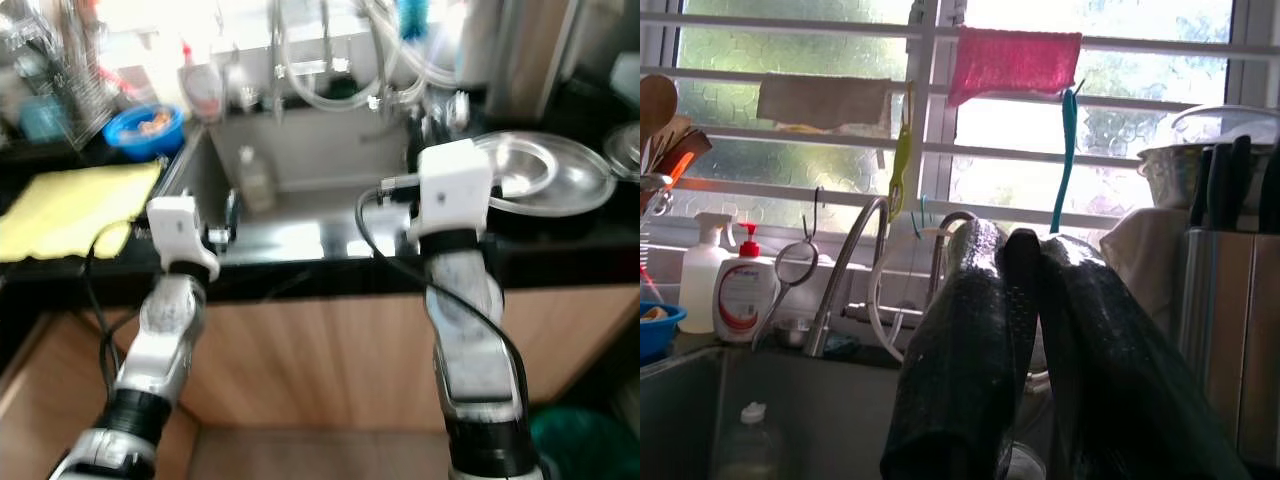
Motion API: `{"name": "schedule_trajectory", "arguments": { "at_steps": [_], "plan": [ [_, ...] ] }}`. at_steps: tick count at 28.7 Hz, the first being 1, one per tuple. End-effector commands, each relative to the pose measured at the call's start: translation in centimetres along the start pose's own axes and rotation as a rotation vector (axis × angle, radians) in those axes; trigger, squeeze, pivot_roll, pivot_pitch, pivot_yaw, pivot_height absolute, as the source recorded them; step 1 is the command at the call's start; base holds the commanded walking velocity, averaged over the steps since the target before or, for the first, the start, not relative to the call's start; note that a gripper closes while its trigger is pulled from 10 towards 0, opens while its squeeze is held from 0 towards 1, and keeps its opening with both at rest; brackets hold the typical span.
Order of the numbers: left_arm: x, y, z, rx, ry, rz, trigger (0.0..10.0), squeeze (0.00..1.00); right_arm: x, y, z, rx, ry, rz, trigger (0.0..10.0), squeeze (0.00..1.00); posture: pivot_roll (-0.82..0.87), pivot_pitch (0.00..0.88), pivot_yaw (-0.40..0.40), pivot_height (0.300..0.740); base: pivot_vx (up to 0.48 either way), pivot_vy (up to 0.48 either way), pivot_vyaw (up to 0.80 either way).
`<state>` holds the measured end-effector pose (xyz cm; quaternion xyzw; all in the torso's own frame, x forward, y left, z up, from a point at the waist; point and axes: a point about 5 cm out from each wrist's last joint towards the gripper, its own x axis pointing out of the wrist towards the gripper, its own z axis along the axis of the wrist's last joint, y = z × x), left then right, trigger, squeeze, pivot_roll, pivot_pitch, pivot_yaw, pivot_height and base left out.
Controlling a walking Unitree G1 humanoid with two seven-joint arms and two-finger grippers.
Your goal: Kitchen organization
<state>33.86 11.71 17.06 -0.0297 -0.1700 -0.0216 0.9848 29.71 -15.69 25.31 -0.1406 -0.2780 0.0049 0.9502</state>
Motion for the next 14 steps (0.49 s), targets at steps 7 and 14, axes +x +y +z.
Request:
{"name": "schedule_trajectory", "arguments": {
  "at_steps": [7,14],
  "plan": [
    [-0.1,-0.3,-0.1,0.011,0.007,-0.007,10.0,0.00,0.2,0.0,0.1,0.002,-0.013,0.014,10.0,0.00,-0.26,0.000,0.166,0.740,0.000,0.000,0.00],
    [-0.3,-0.2,-0.2,0.018,0.009,-0.013,10.0,0.00,-0.4,1.0,-0.6,-0.005,0.017,0.081,10.0,0.00,-0.26,0.000,0.169,0.740,0.000,0.000,0.11]
  ]
}}
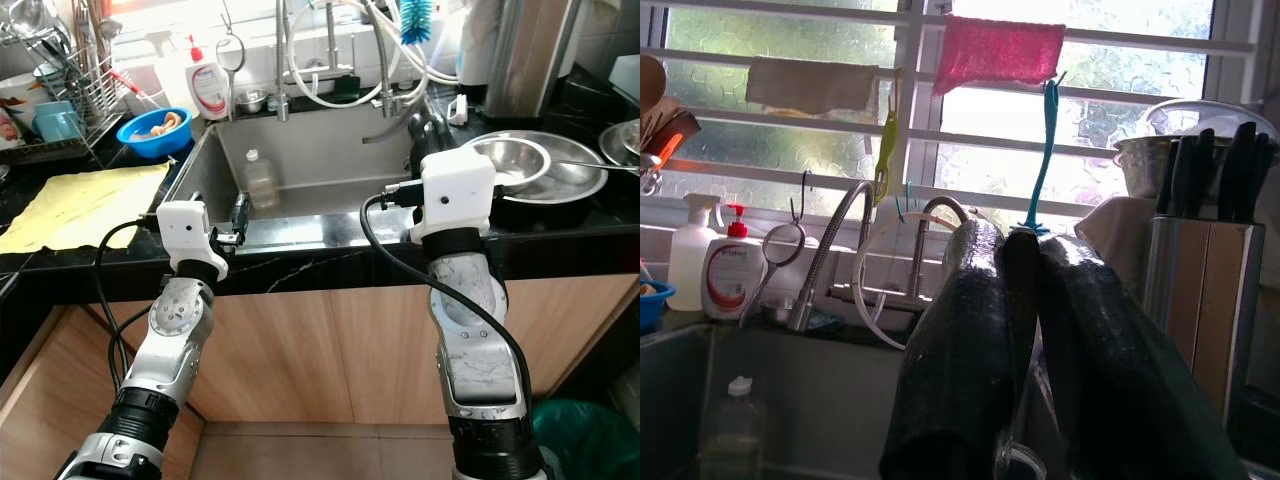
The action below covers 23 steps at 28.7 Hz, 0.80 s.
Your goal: Kitchen organization
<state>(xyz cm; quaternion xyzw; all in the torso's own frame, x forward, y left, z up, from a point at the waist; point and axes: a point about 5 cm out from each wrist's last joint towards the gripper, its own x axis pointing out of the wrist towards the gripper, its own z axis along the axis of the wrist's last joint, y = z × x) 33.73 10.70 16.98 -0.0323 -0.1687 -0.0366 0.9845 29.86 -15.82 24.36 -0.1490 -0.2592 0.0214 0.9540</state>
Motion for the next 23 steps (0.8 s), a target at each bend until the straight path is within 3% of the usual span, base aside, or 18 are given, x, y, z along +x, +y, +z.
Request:
{"name": "schedule_trajectory", "arguments": {
  "at_steps": [1,23],
  "plan": [
    [-0.18,0.78,-0.09,0.028,0.005,0.015,10.0,0.00,0.07,0.83,0.27,-0.002,-0.016,0.039,10.0,0.00,-0.26,0.000,0.169,0.740,0.000,0.000,0.80],
    [-0.02,0.60,-0.19,0.028,0.009,0.015,10.0,0.00,0.29,1.30,0.55,0.046,-0.013,0.065,10.0,0.00,-0.27,0.000,0.166,0.740,0.000,0.000,0.21]
  ]
}}
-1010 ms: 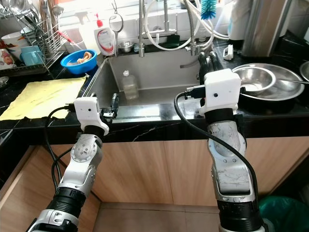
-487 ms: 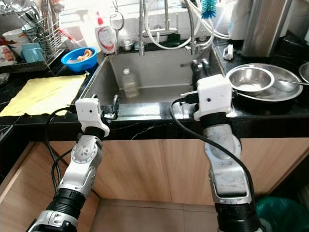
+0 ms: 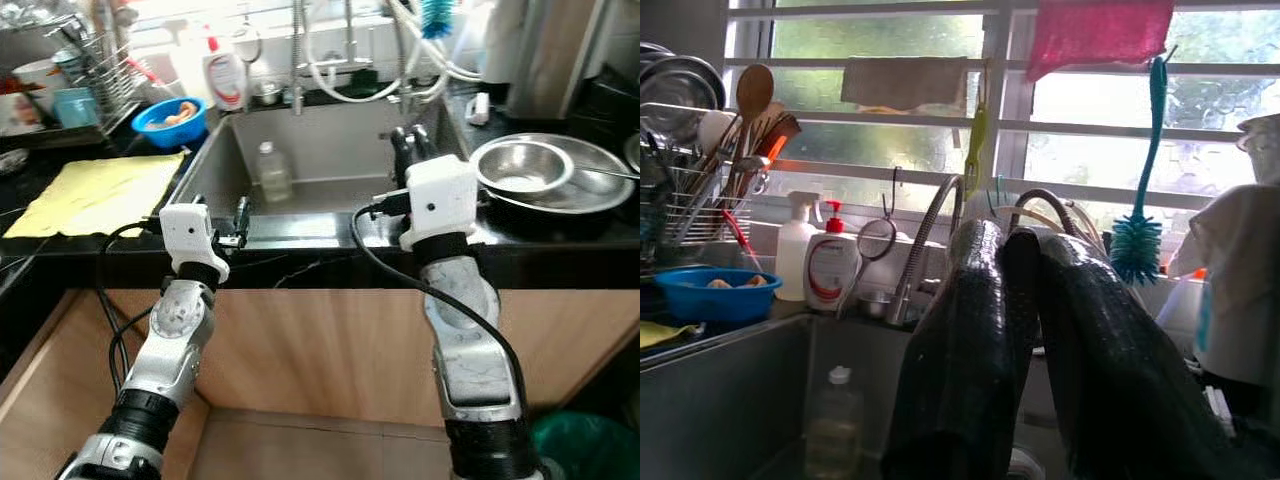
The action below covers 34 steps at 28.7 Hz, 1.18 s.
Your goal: Kitchen organization
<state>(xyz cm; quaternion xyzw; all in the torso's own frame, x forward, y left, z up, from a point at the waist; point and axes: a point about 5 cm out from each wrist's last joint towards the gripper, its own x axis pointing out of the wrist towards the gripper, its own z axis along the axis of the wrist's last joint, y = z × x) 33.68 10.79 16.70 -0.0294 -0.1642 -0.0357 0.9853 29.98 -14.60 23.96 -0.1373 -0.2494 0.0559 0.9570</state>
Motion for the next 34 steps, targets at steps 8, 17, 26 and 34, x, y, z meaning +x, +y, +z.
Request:
{"name": "schedule_trajectory", "arguments": {
  "at_steps": [8,17,26,34],
  "plan": [
    [0.22,0.66,0.11,0.025,-0.004,0.016,10.0,0.00,0.30,0.11,0.63,0.009,-0.015,0.002,10.0,0.00,-0.27,0.000,0.168,0.740,0.031,0.000,0.00],
    [0.35,0.68,0.17,0.032,-0.003,0.022,10.0,0.00,0.05,0.59,0.41,-0.005,-0.003,0.035,10.0,0.00,-0.27,0.000,0.170,0.740,0.278,0.000,0.00],
    [0.37,0.71,0.21,0.031,-0.007,0.026,10.0,0.00,0.04,0.74,0.50,0.020,-0.006,0.029,10.0,0.00,-0.27,0.000,0.170,0.740,0.314,0.000,0.21],
    [0.36,0.77,0.26,0.032,-0.012,0.030,10.0,0.00,-0.02,0.75,0.42,0.026,0.004,0.029,10.0,0.00,-0.27,0.000,0.169,0.740,0.317,0.000,0.00]
  ]
}}
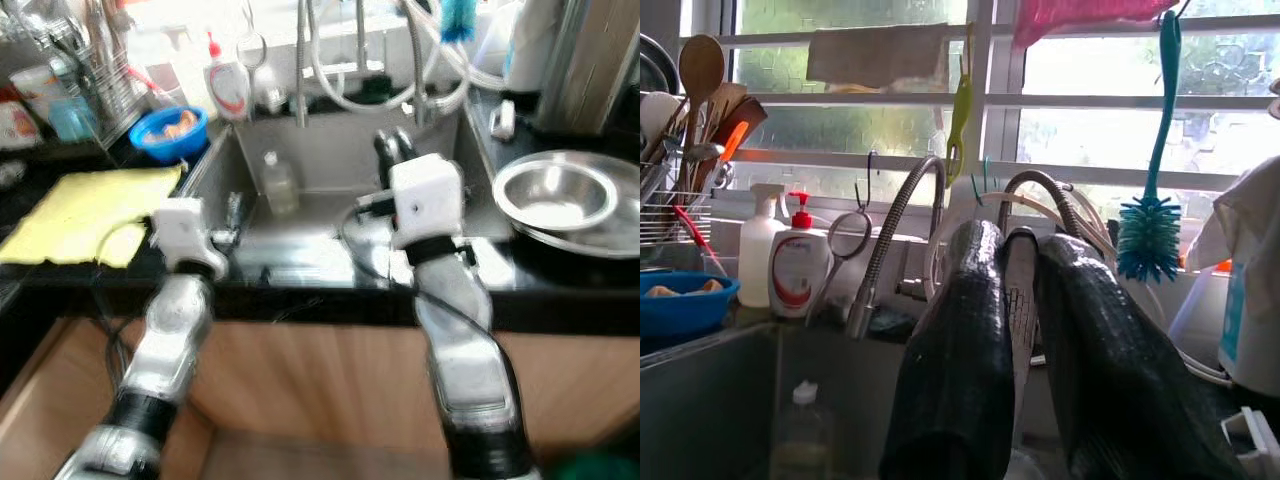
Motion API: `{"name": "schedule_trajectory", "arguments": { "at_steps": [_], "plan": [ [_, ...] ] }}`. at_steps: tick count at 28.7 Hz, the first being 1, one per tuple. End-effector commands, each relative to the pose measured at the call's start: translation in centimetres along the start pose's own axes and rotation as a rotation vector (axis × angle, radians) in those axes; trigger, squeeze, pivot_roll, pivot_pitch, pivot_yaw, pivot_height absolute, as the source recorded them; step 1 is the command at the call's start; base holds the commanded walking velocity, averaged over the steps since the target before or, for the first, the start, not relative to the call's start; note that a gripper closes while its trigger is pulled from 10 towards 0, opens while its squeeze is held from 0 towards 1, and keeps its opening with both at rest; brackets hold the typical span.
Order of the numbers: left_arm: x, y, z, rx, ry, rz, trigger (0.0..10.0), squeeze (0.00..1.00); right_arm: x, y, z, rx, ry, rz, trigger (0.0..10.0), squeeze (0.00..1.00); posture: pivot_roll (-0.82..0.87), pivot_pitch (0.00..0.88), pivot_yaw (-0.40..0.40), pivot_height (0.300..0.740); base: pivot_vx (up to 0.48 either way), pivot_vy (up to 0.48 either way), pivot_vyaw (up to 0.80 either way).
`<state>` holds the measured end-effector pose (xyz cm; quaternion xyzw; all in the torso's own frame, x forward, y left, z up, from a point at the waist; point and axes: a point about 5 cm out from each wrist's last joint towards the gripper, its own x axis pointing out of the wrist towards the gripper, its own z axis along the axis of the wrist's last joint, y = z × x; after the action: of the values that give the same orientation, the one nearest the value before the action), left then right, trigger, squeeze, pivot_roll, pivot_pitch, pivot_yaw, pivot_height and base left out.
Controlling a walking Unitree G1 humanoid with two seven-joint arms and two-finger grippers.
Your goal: Kitchen organization
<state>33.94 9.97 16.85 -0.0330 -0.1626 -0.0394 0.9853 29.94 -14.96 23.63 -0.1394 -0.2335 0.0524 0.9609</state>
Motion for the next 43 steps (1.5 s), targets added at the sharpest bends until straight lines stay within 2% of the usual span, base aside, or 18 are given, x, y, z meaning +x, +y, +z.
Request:
{"name": "schedule_trajectory", "arguments": {
  "at_steps": [1,6,8,12,21,27,33,38,43],
  "plan": [
    [0.0,1.5,0.3,0.043,-0.015,0.036,10.0,0.00,0.2,1.0,0.8,0.029,-0.028,0.030,10.0,0.00,-0.28,0.000,0.170,0.740,0.289,0.000,0.00],
    [0.1,1.4,0.3,0.043,-0.015,0.037,10.0,0.00,0.1,1.0,0.0,0.020,0.018,0.025,10.0,0.00,-0.27,0.000,0.168,0.740,0.000,0.000,0.00],
    [0.0,1.4,0.1,0.043,-0.009,0.034,10.0,0.00,0.0,0.7,-0.9,0.011,0.078,0.003,10.0,0.00,-0.27,0.000,0.166,0.740,0.000,0.000,0.00],
    [-0.1,1.4,0.0,0.041,-0.002,0.031,10.0,0.00,-0.2,0.4,-1.9,0.036,0.145,-0.038,10.0,0.00,-0.27,0.000,0.163,0.740,0.000,0.000,0.00],
    [-0.1,1.4,0.0,0.038,-0.001,0.035,10.0,0.00,-0.3,0.0,-2.8,0.073,0.203,-0.056,10.0,0.00,-0.27,0.000,0.154,0.740,0.000,0.000,0.00],
    [-0.3,1.1,-0.1,0.032,0.006,0.025,10.0,0.00,-0.8,-0.8,-4.6,0.074,0.303,-0.104,10.0,0.00,-0.26,0.000,0.150,0.740,0.000,0.000,0.00],
    [-0.4,1.7,-0.4,0.033,0.015,0.041,10.0,0.00,-0.7,-1.2,-5.1,0.080,0.327,-0.122,10.0,0.00,-0.26,0.000,0.146,0.740,0.000,0.000,0.00],
    [-0.9,2.9,-1.4,-0.009,0.057,0.127,10.0,0.00,-0.2,-1.4,-4.7,0.078,0.302,-0.107,10.0,0.00,-0.28,0.000,0.119,0.740,0.000,0.000,0.00],
    [-0.8,2.9,-1.1,-0.005,0.041,0.133,10.0,0.00,-0.1,-1.8,-4.9,0.068,0.300,-0.102,10.0,0.00,-0.26,0.000,0.094,0.740,0.000,0.000,0.00]
  ]
}}
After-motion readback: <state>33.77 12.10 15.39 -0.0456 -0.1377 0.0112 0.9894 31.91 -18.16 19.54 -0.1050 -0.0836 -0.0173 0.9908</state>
